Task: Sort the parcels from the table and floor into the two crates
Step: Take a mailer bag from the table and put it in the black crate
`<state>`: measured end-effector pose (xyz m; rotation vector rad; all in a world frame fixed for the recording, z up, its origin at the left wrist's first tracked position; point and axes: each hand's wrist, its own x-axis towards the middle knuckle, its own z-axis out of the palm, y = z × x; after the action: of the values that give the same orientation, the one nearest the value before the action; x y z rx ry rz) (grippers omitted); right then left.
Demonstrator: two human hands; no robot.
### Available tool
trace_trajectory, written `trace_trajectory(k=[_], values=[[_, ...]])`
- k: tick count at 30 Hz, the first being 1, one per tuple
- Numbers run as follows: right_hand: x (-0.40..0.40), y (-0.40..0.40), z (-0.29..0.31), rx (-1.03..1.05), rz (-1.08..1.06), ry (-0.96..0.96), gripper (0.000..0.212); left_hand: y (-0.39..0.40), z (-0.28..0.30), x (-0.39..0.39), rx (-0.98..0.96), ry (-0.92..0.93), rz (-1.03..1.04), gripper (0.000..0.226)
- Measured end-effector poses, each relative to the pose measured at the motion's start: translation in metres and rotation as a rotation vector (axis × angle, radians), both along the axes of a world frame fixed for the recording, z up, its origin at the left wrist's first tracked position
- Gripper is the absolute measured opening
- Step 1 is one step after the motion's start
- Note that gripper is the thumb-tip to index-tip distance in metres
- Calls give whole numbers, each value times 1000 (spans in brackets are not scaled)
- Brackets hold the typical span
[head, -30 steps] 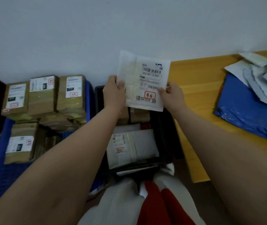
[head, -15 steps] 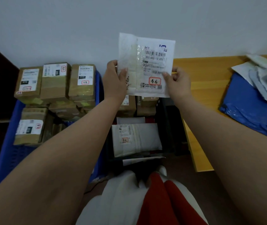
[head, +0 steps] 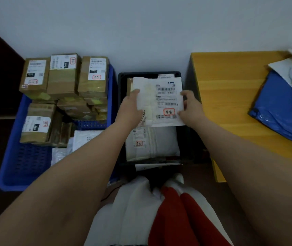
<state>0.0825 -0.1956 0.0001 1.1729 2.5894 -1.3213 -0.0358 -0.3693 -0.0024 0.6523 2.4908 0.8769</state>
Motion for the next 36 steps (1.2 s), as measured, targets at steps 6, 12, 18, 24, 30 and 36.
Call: trace_trajectory(k=[6, 12, 18, 24, 30, 36], values=[[8, -12, -34, -25, 123, -196, 66, -13, -39, 13, -205, -20, -95, 62], [13, -21, -75, -31, 186, -317, 70, -19, -77, 25, -304, -58, -114, 62], [20, -24, -104, -28, 280, -422, 70, -25, -101, 38, -476, -65, -183, 55], [17, -20, -83, 23, 318, -405, 55, -17, -75, 30, -507, -9, -208, 62], [-8, -12, -11, 188, 376, -311, 51, 9, -4, 12, -469, 107, -233, 55], [-46, 0, 77, 330, 380, -201, 50, 33, 85, -17, -355, 305, -252, 54]])
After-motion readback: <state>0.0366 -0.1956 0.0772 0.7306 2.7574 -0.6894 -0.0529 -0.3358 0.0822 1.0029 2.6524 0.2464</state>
